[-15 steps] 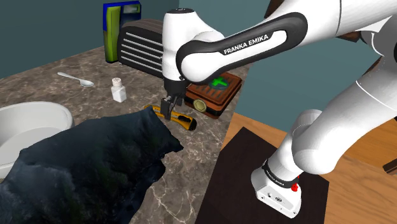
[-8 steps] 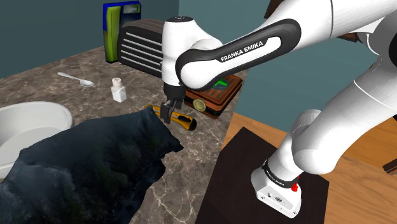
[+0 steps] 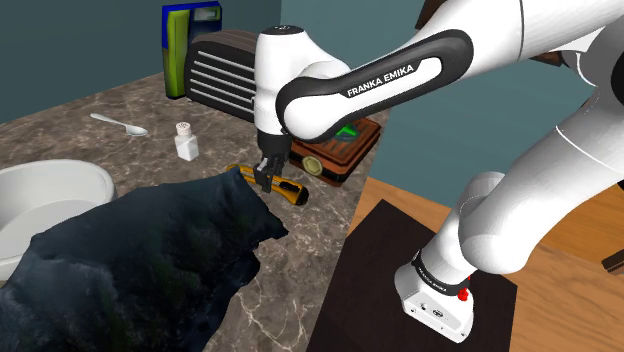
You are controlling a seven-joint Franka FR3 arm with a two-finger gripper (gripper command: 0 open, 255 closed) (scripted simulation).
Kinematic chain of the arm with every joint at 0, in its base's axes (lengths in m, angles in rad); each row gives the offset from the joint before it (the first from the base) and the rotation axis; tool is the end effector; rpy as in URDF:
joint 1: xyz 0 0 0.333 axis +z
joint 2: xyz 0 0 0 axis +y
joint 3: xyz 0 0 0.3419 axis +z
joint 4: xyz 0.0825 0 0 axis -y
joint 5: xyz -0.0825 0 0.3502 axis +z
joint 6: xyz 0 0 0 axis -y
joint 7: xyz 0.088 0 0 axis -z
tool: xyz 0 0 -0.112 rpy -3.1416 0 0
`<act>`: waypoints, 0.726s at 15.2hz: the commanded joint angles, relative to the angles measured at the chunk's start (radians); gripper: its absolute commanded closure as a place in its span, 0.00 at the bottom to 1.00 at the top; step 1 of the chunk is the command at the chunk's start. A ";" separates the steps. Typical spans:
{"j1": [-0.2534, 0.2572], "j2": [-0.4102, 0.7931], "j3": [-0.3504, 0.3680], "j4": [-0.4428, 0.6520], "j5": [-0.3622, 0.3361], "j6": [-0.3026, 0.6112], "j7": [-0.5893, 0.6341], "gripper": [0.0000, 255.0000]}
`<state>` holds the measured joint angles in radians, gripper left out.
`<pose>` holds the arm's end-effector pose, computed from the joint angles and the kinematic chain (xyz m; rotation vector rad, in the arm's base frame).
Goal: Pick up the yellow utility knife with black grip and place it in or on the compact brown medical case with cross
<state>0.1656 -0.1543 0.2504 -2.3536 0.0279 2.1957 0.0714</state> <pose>0.4091 0.1846 0.4298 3.0834 0.5058 -0.0063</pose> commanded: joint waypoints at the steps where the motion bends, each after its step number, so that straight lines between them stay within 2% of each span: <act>1: 0.000 0.000 0.000 0.000 0.000 0.000 0.000 1.00; 5: 0.000 0.001 0.000 -0.001 0.000 0.000 0.000 1.00; 11: 0.001 -0.038 -0.004 0.046 0.009 -0.084 -0.008 1.00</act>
<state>0.1668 -0.1827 0.2479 -2.3111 0.0344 2.1248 0.0668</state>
